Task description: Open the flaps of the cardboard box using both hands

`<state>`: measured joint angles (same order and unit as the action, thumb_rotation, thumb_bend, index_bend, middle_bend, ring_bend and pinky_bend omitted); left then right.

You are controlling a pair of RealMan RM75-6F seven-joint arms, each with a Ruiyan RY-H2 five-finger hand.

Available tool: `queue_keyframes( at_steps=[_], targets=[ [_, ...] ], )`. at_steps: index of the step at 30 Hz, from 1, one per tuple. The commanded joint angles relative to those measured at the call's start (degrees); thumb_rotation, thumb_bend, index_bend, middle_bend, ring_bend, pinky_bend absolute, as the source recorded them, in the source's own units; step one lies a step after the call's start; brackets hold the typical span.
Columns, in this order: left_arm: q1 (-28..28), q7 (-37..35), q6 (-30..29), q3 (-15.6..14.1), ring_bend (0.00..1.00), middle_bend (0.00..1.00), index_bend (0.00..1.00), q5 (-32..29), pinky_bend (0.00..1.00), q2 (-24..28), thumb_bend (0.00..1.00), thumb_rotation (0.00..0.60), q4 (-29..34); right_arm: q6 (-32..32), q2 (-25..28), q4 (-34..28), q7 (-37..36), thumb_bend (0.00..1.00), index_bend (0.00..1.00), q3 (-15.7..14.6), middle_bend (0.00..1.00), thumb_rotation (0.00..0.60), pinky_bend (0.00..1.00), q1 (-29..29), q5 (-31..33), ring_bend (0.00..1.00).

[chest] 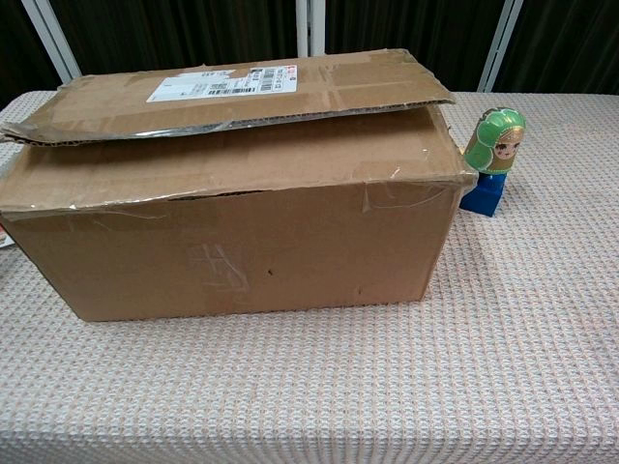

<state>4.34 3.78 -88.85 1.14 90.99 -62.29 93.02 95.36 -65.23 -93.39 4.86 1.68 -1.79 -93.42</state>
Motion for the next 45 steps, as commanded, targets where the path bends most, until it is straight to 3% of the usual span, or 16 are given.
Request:
queue_keyframes(
  at_steps=[1,11,19,24,30,36,45],
  targets=[
    [0.08,0.04,0.11,0.00,0.12,0.11,0.10,0.06,0.21,0.00,0.00,0.552,0.01,-0.03,-0.05,0.28,-0.34,0.21,0.00,-0.03,0.00,0.600,0.00,-0.16,0.23,0.00],
    [0.42,-1.13,-0.60,-0.39,0.12,0.12,0.10,2.48,0.21,0.94,0.00,0.565,1.57,-0.39,-0.61,2.33,-2.45,0.21,0.00,-0.16,0.00,0.600,0.00,-0.41,0.63,0.00],
    [1.37,-5.43,-0.20,-0.52,0.12,0.12,0.10,4.21,0.21,3.33,0.00,0.556,7.09,-2.17,-0.38,3.32,-3.70,0.21,0.00,0.69,0.00,0.600,0.00,0.23,2.64,0.00],
    [3.34,-5.78,0.19,0.82,0.12,0.12,0.10,5.94,0.21,3.15,0.00,0.485,10.27,-2.30,-0.45,3.97,-4.64,0.21,0.00,0.84,0.00,0.600,0.00,0.32,2.80,0.00],
    [8.81,-4.62,5.53,2.87,0.12,0.12,0.10,8.06,0.21,1.81,0.00,0.463,14.10,-2.42,-1.17,5.28,-5.77,0.21,0.00,0.61,0.00,0.600,0.00,0.04,3.14,0.00],
    [14.97,-5.65,12.09,4.24,0.12,0.13,0.10,9.23,0.21,-2.01,0.00,0.378,15.77,-1.87,-1.36,5.74,-6.57,0.21,0.00,0.44,0.00,0.600,0.00,-0.41,3.03,0.00],
    [18.53,6.24,14.87,5.56,0.12,0.14,0.10,7.69,0.19,-13.73,0.00,0.334,9.65,-1.15,-1.70,6.01,-7.46,0.23,0.00,1.42,0.00,0.600,0.00,-1.25,5.23,0.00]
  ],
)
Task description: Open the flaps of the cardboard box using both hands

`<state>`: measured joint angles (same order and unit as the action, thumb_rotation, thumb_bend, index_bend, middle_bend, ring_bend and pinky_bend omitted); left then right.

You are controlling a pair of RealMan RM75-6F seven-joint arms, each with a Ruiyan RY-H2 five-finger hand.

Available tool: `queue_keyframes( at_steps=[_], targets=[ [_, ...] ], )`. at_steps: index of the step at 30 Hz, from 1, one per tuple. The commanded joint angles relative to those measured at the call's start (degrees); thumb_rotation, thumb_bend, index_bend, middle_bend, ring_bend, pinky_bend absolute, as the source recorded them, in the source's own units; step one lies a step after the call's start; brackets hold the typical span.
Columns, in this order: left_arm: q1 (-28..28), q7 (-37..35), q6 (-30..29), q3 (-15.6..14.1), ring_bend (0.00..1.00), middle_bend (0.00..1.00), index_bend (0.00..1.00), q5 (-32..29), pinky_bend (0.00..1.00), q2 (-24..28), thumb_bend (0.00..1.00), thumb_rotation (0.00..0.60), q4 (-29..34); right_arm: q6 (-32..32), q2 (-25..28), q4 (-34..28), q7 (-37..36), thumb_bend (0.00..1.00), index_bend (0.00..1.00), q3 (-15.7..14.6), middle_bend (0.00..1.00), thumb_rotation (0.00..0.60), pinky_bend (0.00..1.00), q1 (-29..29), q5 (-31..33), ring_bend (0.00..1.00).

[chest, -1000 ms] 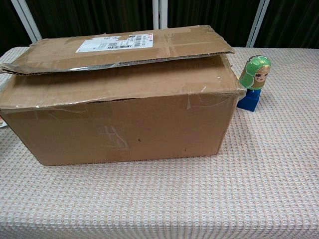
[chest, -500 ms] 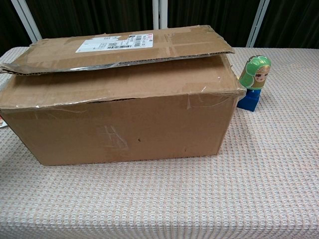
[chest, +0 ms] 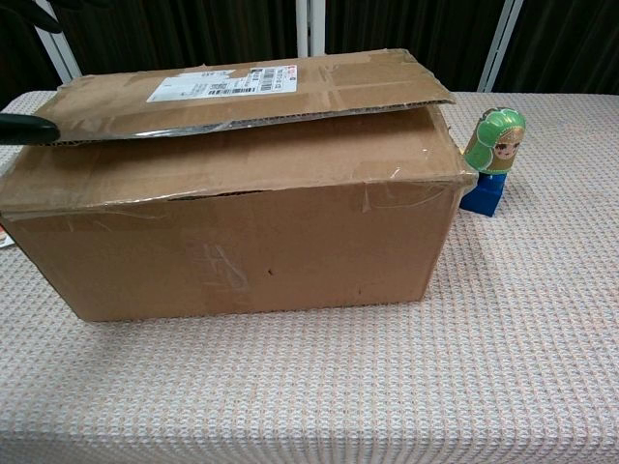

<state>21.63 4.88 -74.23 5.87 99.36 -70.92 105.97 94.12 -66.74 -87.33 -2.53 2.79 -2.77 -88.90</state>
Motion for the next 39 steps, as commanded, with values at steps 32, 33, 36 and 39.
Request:
queue_keyframes(
  at_steps=[32,33,36,39],
  targets=[
    [3.61,15.24,-8.84,5.46,0.12,0.15,0.10,-1.97,0.19,-14.39,0.06,0.600,-12.32,-1.23,-0.31,0.33,-1.00,0.24,0.00,0.95,0.00,0.600,0.00,0.08,1.42,0.00],
    [3.61,15.36,-9.40,5.89,0.12,0.15,0.10,-1.93,0.19,-14.14,0.06,0.600,-12.07,-1.14,-0.28,0.31,-1.01,0.24,0.00,0.97,0.00,0.600,0.00,0.05,1.41,0.00],
    [4.07,15.80,-12.21,8.16,0.12,0.15,0.10,-1.00,0.19,-13.89,0.06,0.600,-11.57,-1.12,-0.17,0.14,-0.97,0.25,0.00,1.07,0.00,0.600,0.00,0.05,1.49,0.00],
    [5.62,17.25,-13.59,10.87,0.12,0.15,0.09,-0.26,0.19,-14.32,0.06,0.600,-12.41,-1.40,-0.10,-0.27,-0.57,0.25,0.00,0.96,0.00,0.600,0.00,0.13,1.46,0.00]
  ],
)
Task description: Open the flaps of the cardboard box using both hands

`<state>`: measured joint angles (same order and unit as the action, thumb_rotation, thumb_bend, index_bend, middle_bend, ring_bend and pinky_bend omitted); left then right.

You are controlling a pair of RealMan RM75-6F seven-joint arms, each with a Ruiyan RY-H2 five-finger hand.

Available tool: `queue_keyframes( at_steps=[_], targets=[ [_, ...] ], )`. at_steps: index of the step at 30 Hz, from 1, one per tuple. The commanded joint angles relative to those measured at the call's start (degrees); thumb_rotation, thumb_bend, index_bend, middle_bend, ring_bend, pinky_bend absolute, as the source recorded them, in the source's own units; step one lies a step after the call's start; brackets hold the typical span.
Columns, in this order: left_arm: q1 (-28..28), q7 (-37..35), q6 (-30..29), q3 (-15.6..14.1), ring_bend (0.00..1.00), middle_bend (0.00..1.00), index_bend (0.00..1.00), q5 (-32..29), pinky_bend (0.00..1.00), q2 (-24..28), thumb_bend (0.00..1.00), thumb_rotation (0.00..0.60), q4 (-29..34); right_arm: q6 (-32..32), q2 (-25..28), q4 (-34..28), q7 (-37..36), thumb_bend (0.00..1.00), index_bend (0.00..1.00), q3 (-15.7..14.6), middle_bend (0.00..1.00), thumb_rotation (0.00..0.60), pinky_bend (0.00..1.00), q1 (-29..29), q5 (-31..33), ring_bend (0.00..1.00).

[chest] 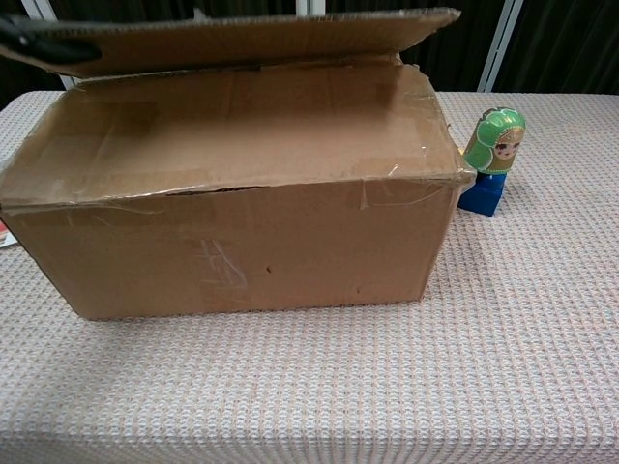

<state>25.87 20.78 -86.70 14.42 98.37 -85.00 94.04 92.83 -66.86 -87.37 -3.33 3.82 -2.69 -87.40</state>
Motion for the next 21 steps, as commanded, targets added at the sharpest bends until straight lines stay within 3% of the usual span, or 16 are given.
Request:
queue_keyframes(
  at_steps=[1,10,16,21],
  targets=[
    [2.02,1.88,-1.06,3.20,0.12,0.15,0.09,0.56,0.19,-0.41,0.06,0.600,-0.86,-0.11,0.00,-0.35,0.39,0.25,0.00,-0.09,0.00,0.600,0.00,0.07,-0.14,0.00],
    [9.81,3.51,2.80,10.64,0.12,0.14,0.07,-6.30,0.19,-5.25,0.06,0.600,-11.17,0.05,0.22,-1.26,1.08,0.25,0.00,-0.20,0.00,0.600,0.00,0.12,-0.65,0.00],
    [14.97,2.79,9.15,12.74,0.12,0.12,0.06,-12.31,0.19,-7.10,0.06,0.600,-19.06,0.67,0.77,-2.49,1.39,0.25,0.00,-0.15,0.00,0.600,0.00,0.07,-1.28,0.00],
    [17.31,2.96,12.11,13.74,0.12,0.12,0.06,-15.98,0.19,-6.71,0.06,0.600,-21.69,0.94,1.13,-3.05,1.60,0.25,0.00,-0.34,0.00,0.600,0.00,-0.03,-1.77,0.00]
  ],
)
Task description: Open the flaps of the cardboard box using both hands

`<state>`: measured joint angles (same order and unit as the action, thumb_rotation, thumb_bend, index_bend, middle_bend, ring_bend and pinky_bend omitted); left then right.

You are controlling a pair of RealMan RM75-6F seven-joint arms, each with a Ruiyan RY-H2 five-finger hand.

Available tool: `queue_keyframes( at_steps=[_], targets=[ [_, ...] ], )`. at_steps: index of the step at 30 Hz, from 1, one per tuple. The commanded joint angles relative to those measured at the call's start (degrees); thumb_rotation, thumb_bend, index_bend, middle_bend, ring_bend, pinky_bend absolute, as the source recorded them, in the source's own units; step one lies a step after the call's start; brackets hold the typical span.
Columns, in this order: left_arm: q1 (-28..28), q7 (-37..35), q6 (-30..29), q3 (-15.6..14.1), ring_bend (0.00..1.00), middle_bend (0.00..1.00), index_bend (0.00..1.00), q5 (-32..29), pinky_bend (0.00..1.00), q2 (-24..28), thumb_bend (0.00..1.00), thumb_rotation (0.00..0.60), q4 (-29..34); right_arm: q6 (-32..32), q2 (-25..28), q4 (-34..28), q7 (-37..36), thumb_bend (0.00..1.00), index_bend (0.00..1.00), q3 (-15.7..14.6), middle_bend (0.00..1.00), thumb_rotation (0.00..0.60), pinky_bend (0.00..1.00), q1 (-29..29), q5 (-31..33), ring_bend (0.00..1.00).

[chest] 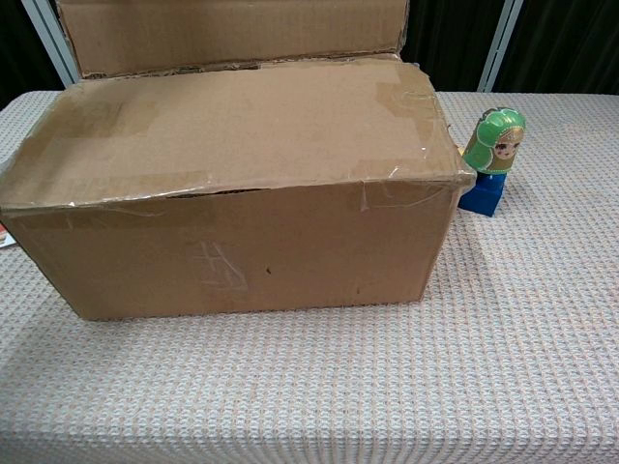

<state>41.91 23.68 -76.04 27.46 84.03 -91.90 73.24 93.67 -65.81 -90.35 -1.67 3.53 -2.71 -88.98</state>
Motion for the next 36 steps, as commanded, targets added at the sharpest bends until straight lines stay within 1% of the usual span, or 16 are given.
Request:
queue_keyframes(
  at_steps=[1,5,9,12,13,15,18,19,21,23,27,29,31,32,34,36],
  targets=[
    [1.21,0.13,1.21,0.55,0.12,0.12,0.06,-1.75,0.19,0.82,0.06,0.600,-0.54,0.25,0.12,0.01,-0.29,0.25,0.00,-0.05,0.00,0.600,0.00,0.02,-0.44,0.00],
    [-0.70,-0.11,0.01,-0.82,0.12,0.12,0.06,-2.06,0.19,4.01,0.06,0.600,2.81,0.30,0.29,0.30,-0.98,0.25,0.00,-0.02,0.00,0.600,0.00,0.59,-1.68,0.00],
    [-5.27,-1.97,1.98,-3.22,0.12,0.12,0.06,-5.66,0.19,10.35,0.07,0.600,11.52,0.25,1.38,-0.12,-2.29,0.21,0.00,-0.53,0.00,0.600,0.00,2.16,-5.76,0.00],
    [-10.25,-6.34,3.69,-5.59,0.12,0.12,0.07,-8.62,0.20,17.48,0.05,0.600,19.60,-0.44,3.31,-2.27,-1.77,0.19,0.00,-0.69,0.00,0.600,0.00,4.04,-9.29,0.00],
    [-12.20,-9.99,4.26,-6.99,0.12,0.12,0.08,-8.25,0.20,20.35,0.04,0.600,21.48,-1.17,4.40,-3.65,-1.68,0.19,0.00,-0.60,0.00,0.600,0.00,5.09,-10.55,0.00],
    [-15.16,-15.33,3.99,-9.34,0.12,0.12,0.09,-6.78,0.20,23.84,0.04,0.600,21.85,-2.93,6.58,-6.42,-1.56,0.19,0.00,-0.40,0.00,0.600,0.00,6.96,-12.22,0.00],
    [-20.12,-21.87,2.31,-13.30,0.12,0.12,0.10,-5.58,0.20,27.43,0.04,0.600,20.99,-7.29,10.92,-12.59,-0.42,0.30,0.00,0.54,0.00,0.600,0.00,10.89,-14.39,0.00],
    [-21.98,-23.84,1.67,-14.84,0.12,0.12,0.10,-5.31,0.20,28.60,0.03,0.600,20.66,-9.51,12.61,-15.31,0.32,0.37,0.00,1.25,0.00,0.600,0.00,12.72,-14.71,0.00],
    [-24.95,-27.24,0.67,-17.46,0.12,0.12,0.10,-4.69,0.20,30.24,0.01,0.600,20.25,-14.12,15.18,-20.01,1.47,0.44,0.00,2.95,0.00,0.600,0.00,16.29,-13.99,0.00],
    [-27.26,-30.02,-0.18,-19.47,0.12,0.12,0.10,-4.22,0.20,31.24,0.00,0.600,19.91,-18.70,16.86,-23.57,2.23,0.50,0.00,4.77,0.02,0.600,0.00,19.69,-12.09,0.00],
    [-31.37,-33.89,-3.32,-22.62,0.12,0.12,0.10,-2.53,0.20,32.06,0.00,0.600,18.45,-29.48,18.68,-29.28,2.87,0.49,0.00,9.09,0.05,0.600,0.00,27.63,-4.69,0.00],
    [-33.45,-34.75,-5.55,-24.00,0.12,0.12,0.10,-1.42,0.20,32.34,0.00,0.600,17.70,-35.70,18.60,-31.32,4.41,0.35,0.00,12.02,0.07,0.600,0.00,32.66,1.87,0.00],
    [-34.72,-35.24,-6.92,-24.83,0.12,0.12,0.10,-0.63,0.20,32.76,0.00,0.600,17.64,-39.91,17.68,-31.94,6.31,0.13,0.00,14.05,0.08,0.600,0.00,36.62,7.27,0.00],
    [-35.25,-35.48,-7.56,-25.16,0.12,0.12,0.10,-0.24,0.20,32.97,0.00,0.600,17.71,-41.88,16.97,-31.96,7.31,0.06,0.00,14.89,0.08,0.600,0.00,38.63,10.14,0.00],
    [-36.34,-35.73,-9.04,-25.70,0.12,0.12,0.10,0.57,0.20,33.35,0.00,0.600,17.99,-46.37,15.19,-31.45,10.02,0.01,0.00,16.31,0.08,0.600,0.00,43.43,17.42,0.00],
    [-37.14,-35.61,-10.42,-26.05,0.12,0.12,0.10,1.44,0.20,33.48,0.00,0.600,18.35,-50.07,13.40,-30.64,12.58,0.00,0.00,17.06,0.08,0.600,0.00,48.25,25.18,0.00]
  ],
)
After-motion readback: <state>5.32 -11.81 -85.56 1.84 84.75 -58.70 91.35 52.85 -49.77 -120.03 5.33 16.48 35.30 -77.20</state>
